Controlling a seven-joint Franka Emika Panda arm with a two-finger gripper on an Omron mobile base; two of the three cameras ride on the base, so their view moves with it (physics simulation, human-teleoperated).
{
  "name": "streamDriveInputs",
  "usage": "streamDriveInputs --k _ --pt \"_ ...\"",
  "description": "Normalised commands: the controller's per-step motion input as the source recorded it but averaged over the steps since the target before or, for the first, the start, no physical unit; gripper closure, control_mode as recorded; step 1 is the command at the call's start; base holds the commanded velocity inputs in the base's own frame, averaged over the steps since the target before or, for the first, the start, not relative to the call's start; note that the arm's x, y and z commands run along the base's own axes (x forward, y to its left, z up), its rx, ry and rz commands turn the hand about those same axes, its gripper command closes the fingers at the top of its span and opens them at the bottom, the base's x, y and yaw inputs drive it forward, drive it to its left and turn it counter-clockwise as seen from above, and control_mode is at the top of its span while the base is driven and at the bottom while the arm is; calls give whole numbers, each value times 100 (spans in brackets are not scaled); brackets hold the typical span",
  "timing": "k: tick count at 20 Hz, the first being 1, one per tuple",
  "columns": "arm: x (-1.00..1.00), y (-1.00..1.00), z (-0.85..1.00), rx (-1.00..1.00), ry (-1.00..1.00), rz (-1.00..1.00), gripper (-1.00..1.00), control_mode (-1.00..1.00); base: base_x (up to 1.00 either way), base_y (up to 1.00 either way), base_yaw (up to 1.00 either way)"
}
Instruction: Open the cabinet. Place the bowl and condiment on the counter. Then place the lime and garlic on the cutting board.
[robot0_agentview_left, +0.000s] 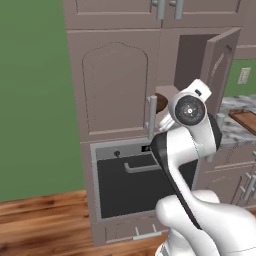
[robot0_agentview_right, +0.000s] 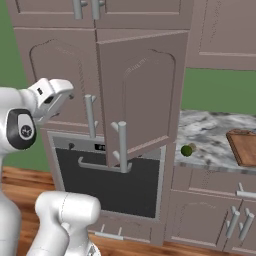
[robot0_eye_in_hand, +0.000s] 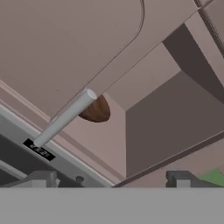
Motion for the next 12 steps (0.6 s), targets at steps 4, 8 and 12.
streamDriveInputs --k 4,8,12 --pt "20 0 0 5 0 0 -100 -100 0 0 0" --pt "7 -12 0 5 0 -1 -100 -100 0 0 0" --pt "0 -22 -2 5 0 -4 -100 -100 0 0 0"
